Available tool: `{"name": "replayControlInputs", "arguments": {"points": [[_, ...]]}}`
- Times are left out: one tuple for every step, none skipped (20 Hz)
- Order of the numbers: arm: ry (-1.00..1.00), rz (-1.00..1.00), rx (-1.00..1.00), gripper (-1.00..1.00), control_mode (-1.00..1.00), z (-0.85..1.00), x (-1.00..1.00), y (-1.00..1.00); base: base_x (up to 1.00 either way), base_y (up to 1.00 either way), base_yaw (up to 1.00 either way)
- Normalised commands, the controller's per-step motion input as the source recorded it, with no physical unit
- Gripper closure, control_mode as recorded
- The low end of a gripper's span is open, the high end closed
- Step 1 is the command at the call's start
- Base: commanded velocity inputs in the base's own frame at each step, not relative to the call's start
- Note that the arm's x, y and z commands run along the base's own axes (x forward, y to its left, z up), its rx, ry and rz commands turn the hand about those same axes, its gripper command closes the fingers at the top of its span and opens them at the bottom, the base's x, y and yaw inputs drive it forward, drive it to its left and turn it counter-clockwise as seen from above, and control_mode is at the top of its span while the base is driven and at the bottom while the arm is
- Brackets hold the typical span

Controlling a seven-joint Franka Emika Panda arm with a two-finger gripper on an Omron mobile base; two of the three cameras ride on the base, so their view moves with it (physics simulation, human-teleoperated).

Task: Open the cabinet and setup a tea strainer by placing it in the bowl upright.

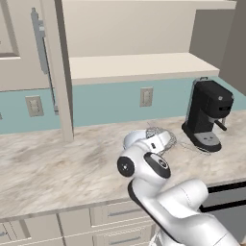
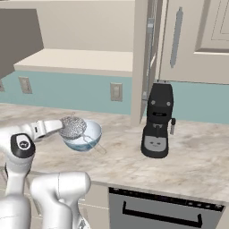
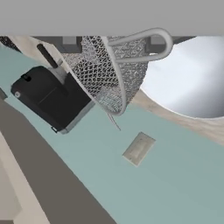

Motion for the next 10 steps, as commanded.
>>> {"name": "replayControlInputs", "arguments": {"points": [[0.12,0.0,0.0,1.0,-1.0,-0.22,0.53,0.23,0.0,0.0,0.0],[0.09,0.0,-0.03,1.0,-1.0,-0.24,0.59,0.16,0.0,0.0,0.0],[0.04,0.0,-0.02,1.0,-1.0,-0.19,0.51,0.19,0.0,0.0,0.0],[0.0,0.0,-0.02,1.0,-1.0,-0.18,0.39,0.19,0.0,0.0,0.0],[0.0,0.0,-0.03,1.0,-1.0,-0.24,0.39,0.24,0.0,0.0,0.0],[0.0,0.0,-0.01,1.0,-1.0,-0.31,0.36,0.28,0.0,0.0,0.0],[0.01,0.0,0.0,1.0,-1.0,-0.32,0.29,0.24,0.0,0.0,0.0],[0.0,0.0,0.0,1.0,-1.0,-0.31,0.22,0.2,0.0,0.0,0.0],[0.02,0.0,0.0,1.0,-1.0,-0.36,0.24,0.13,0.0,0.0,0.0],[0.03,0.0,0.0,1.0,-1.0,-0.36,0.3,0.0,0.0,0.0,0.0]]}}
